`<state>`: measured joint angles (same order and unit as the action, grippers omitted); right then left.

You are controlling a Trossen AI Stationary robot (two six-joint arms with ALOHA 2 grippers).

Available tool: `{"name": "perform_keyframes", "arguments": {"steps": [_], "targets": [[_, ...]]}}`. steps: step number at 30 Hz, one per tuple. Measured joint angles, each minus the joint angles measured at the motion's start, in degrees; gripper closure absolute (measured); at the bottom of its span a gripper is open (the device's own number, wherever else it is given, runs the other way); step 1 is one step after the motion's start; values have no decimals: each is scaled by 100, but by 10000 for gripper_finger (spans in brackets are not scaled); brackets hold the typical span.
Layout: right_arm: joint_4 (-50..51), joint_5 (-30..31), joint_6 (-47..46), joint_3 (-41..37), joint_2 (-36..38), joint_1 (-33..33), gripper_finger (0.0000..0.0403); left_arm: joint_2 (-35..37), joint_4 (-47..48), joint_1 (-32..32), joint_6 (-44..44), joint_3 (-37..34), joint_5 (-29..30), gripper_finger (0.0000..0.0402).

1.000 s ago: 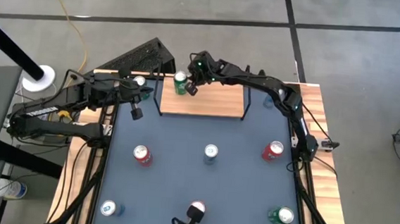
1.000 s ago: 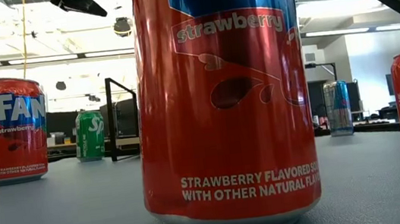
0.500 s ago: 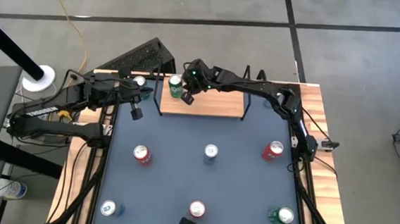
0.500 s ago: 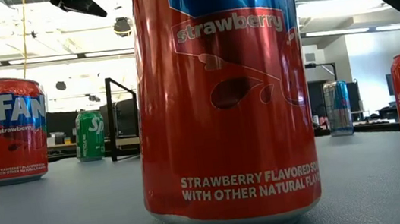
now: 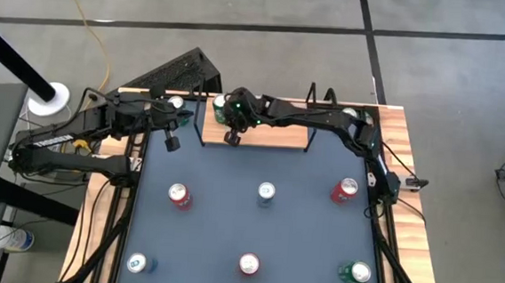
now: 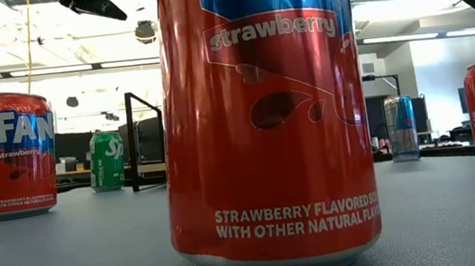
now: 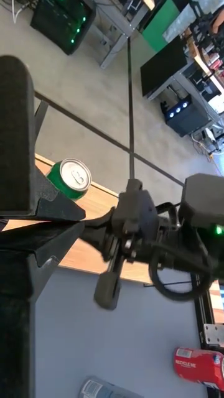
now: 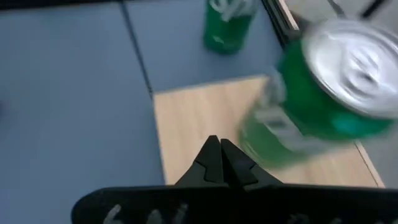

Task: Place canned beverage on shelf
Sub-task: Put the middle green soda can on the shelf

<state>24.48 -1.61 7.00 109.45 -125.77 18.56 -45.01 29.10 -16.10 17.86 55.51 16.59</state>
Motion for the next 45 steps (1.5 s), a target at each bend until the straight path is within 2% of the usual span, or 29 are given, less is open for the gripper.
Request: {"name": "perform_keyframes", "arguments": {"steps": [29, 45], "targets": [[-966, 140, -249, -2, -14, 189, 403, 2, -9, 0, 9, -22, 0, 401], [-2185, 335, -655, 0, -567, 374, 403, 2, -8, -2, 20, -24, -133, 401]]}}
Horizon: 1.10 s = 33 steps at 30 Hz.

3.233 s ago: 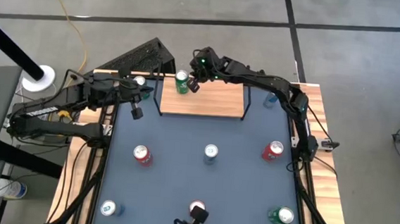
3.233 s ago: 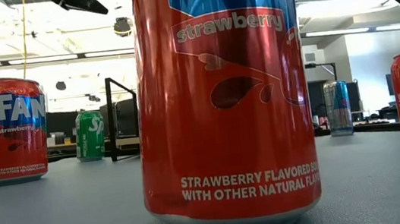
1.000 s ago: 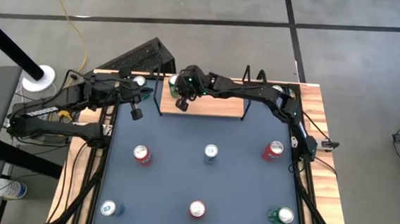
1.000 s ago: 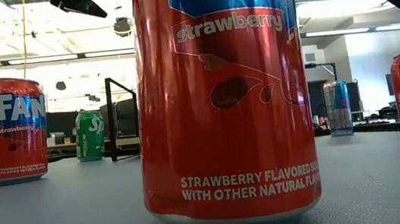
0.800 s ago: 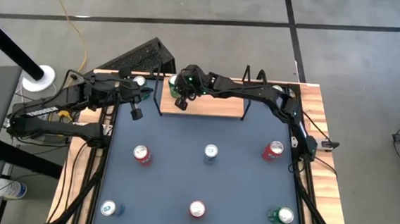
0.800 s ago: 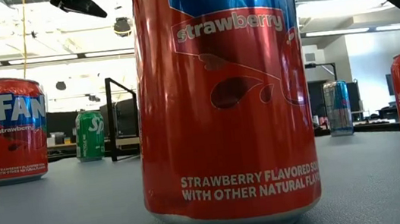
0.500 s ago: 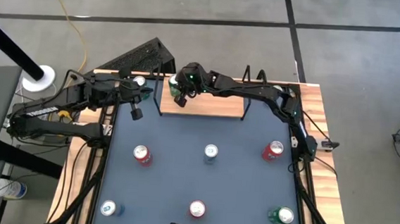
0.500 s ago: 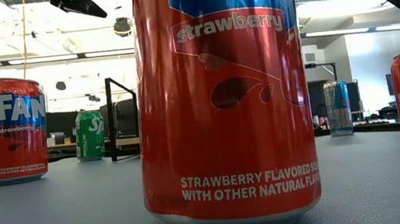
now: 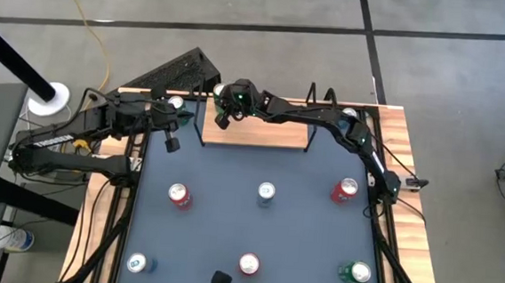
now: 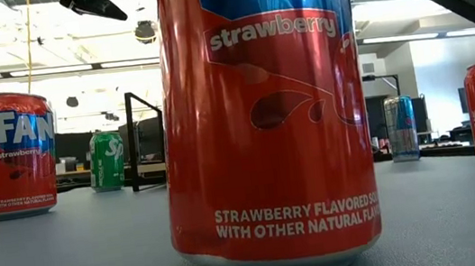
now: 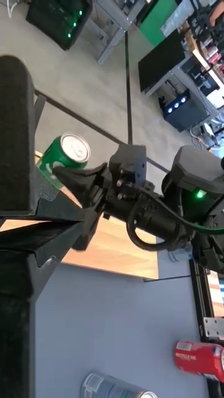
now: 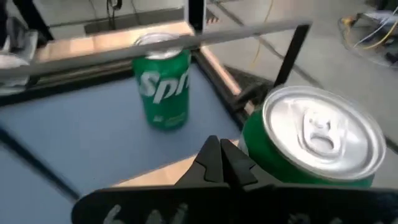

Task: Place canned beverage on shelf
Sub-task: Put the middle green soda can on the shelf, then put the middle blue soda can on the shelf

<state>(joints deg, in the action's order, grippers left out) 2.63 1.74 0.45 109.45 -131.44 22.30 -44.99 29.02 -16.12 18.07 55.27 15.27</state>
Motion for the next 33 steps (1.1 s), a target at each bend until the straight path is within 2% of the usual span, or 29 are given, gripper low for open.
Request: {"name": "perform_keyframes", "arguments": {"steps": [8, 14, 20, 26, 33], "targets": [[57, -49, -58, -6, 37, -44, 403, 0, 2, -2, -13, -2, 2, 401], [393, -466, 145, -6, 428, -224, 403, 0, 61, -2, -18, -2, -2, 401], [2044, -478, 543, -4, 1361, -329, 403, -2, 207, -2, -64, -2, -1, 401], [3565, -444, 560, -4, 2449, -573, 403, -2, 216, -4, -72, -2, -36, 401], [5705, 11, 37, 0, 3445, -1301, 403, -139, 206, -4, -167, -2, -254, 401]]}}
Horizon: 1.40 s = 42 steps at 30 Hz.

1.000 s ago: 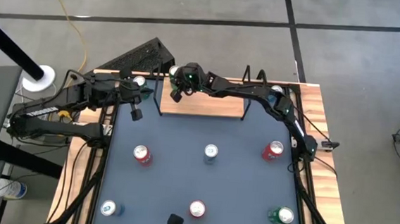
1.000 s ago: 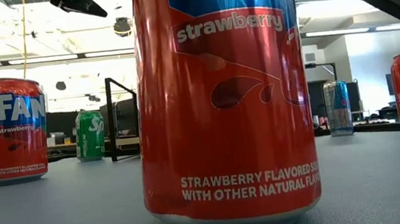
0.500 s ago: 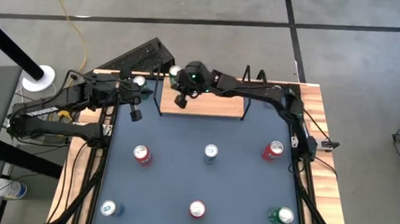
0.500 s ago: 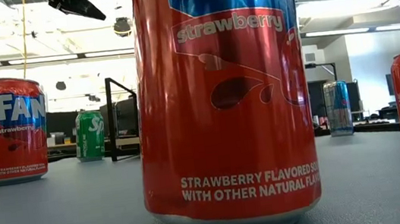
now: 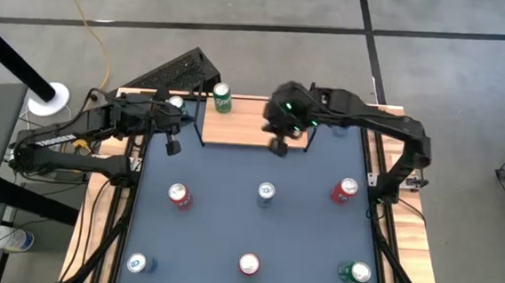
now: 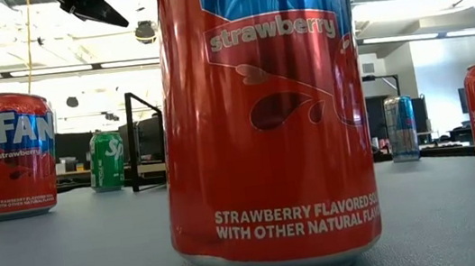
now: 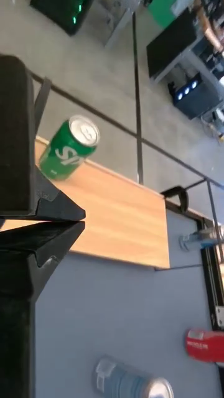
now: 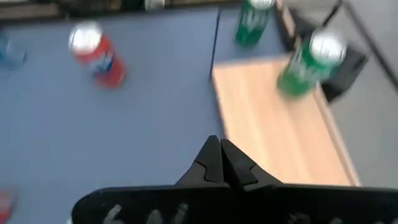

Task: Place canned beverage on shelf
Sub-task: Put the middle blue soda can on the shelf

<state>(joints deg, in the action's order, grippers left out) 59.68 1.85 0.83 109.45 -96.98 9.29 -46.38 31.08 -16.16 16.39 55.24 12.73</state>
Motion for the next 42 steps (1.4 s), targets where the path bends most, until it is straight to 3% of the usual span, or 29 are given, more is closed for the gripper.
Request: {"name": "perform_keyframes", "arguments": {"steps": [5, 12, 18, 23, 28, 37, 42], "targets": [[1327, 730, -914, 0, 264, -952, 403, -52, 18, 67, -221, -2, -480, 401], [2124, 1816, -1584, -2, 329, -2653, 403, 176, 412, 726, -752, -45, -493, 401], [2039, 2731, -1746, -421, 331, -3980, 403, 690, 3, 1790, -1413, -969, 259, 401], [1295, 3280, -1747, -1221, 403, -4555, 403, 1258, -860, 2553, -1491, -1913, 574, 401], [-147, 3168, -1249, -2615, 933, -4419, 403, 1753, -2116, 2840, -926, -2799, 570, 401], [-3940, 2212, -495, -5493, 2730, -3086, 403, 2023, -3704, 2707, -235, -3897, 403, 401], [-4941, 1691, -388, -6267, 2904, -2476, 395, 2016, -4513, 2691, -57, -4346, 406, 401]]}}
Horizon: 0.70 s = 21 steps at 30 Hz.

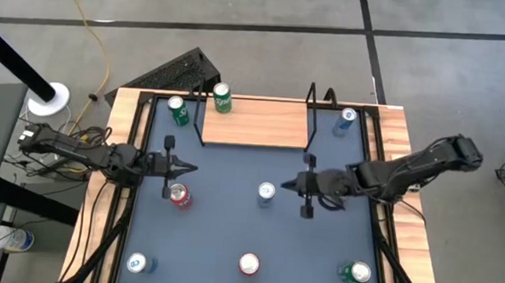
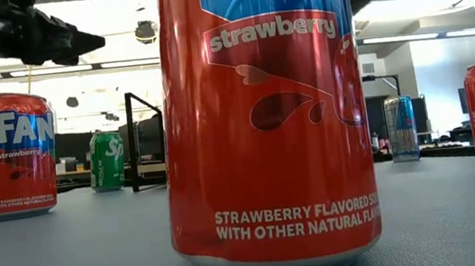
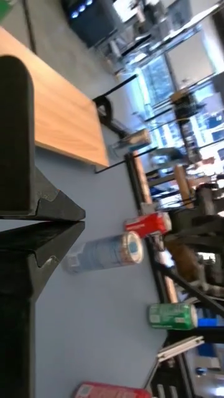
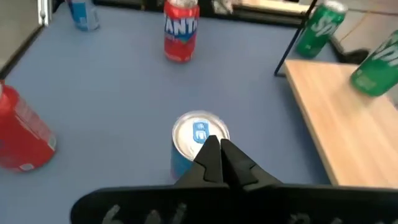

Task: Place canned beverage on shelf
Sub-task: Put the middle blue soda can on the shelf

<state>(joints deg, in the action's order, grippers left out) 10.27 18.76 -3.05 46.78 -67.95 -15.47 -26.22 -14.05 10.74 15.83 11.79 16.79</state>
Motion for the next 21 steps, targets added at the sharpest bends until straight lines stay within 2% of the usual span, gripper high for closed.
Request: {"name": "perform_keyframes", "arguments": {"steps": [5, 12, 15, 21], "targets": [[-537, -397, 228, -15, -279, 219, 337, 2, -261, 0, 18, -157, 191, 401], [-861, -677, 478, -4, -636, 258, 194, 0, -193, -2, -45, -157, 252, 401], [-847, -1031, 462, 56, -794, 386, 138, 0, -202, -2, -49, -157, 252, 397], [-818, -1442, 552, 309, -1192, 677, 79, 0, -207, -2, -58, -157, 255, 386]]}}
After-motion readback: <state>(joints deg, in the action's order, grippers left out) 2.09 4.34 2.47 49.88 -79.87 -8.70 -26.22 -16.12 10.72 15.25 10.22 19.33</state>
